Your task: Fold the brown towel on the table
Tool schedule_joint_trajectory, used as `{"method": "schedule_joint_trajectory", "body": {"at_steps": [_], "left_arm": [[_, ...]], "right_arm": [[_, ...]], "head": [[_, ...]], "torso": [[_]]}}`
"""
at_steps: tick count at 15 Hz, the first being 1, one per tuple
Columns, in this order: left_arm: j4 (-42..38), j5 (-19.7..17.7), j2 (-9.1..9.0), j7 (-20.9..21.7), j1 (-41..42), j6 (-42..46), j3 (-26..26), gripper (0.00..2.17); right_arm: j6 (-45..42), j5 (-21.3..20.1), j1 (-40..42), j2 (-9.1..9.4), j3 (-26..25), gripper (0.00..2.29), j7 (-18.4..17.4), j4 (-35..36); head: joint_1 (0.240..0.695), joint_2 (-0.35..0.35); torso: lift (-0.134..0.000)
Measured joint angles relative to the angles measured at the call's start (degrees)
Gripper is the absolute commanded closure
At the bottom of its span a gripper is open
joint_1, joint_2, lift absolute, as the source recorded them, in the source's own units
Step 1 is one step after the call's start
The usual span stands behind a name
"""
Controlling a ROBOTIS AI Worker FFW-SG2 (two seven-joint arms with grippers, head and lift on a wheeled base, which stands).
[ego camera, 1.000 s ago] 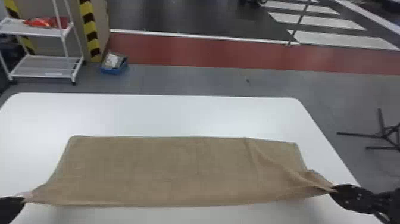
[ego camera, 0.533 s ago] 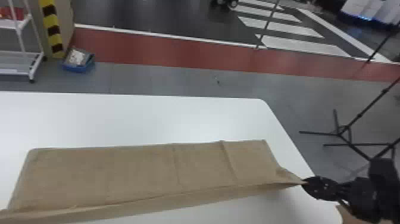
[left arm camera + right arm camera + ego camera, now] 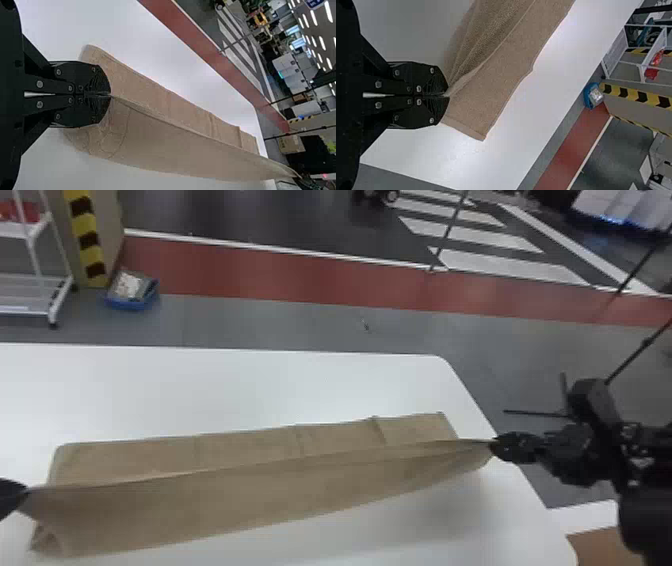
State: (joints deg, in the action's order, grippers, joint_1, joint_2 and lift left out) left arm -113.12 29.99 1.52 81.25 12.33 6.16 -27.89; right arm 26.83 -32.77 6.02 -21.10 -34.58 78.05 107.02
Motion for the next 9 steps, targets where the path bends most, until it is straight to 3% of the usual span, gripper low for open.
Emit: {"method": "schedule_joint_trajectory", "body": {"at_steps": [4,9], "left_arm": [[2.76,3.74,1.68,0.42,-3.75,-4.36,3.92,1.35],[6.74,7.29,2.14,-0.71,-8.06,-7.64,6.07,1.35]], "right_arm": [[4.21,-5.9,-6.75,-2.75,7.05,2.25,-0.01,-5.29],[5.28,-10.34,-14.07,-3.28,13.81,2.25,0.0,-13.7]], "head": [[0.695,-0.293],[0.695,-0.261]], "torso": [[-0.112],[-0.112]]}}
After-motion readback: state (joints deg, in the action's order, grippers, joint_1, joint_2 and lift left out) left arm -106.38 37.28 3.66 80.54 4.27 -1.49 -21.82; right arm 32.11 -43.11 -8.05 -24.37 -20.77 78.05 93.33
